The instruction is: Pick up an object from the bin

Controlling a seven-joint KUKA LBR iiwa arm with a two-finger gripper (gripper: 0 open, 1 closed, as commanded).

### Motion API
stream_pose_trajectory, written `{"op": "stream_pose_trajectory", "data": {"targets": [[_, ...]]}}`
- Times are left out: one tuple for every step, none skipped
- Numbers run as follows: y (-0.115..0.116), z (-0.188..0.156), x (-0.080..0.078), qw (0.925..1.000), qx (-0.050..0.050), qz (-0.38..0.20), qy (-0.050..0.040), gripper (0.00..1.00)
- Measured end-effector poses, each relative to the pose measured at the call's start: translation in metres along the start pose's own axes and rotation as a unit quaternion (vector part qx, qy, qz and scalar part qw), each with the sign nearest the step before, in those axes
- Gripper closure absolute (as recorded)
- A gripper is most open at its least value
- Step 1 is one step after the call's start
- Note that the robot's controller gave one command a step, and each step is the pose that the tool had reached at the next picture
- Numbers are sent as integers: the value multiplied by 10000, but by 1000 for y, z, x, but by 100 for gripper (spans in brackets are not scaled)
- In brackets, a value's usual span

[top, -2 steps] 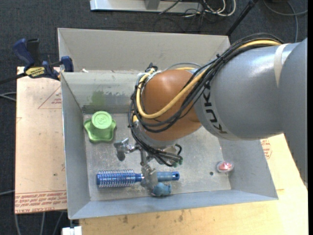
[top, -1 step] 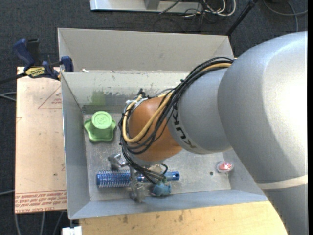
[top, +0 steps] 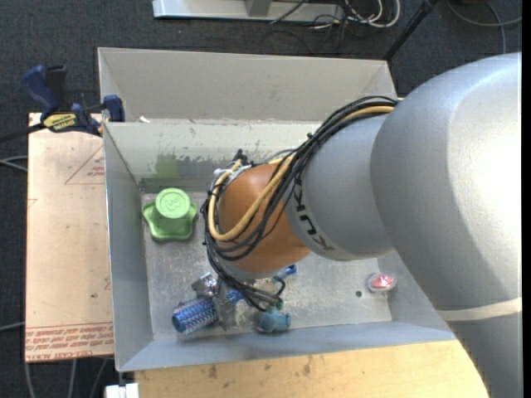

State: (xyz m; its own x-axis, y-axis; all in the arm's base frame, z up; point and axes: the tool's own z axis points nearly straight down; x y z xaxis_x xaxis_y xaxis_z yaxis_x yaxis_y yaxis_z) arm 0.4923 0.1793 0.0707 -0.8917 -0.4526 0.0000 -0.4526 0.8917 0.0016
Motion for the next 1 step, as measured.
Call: {"op": "stream_pose_trajectory", "data": {"targets": [[-13, -140, 3, 9972, 15, -743, -44, 100]]}}
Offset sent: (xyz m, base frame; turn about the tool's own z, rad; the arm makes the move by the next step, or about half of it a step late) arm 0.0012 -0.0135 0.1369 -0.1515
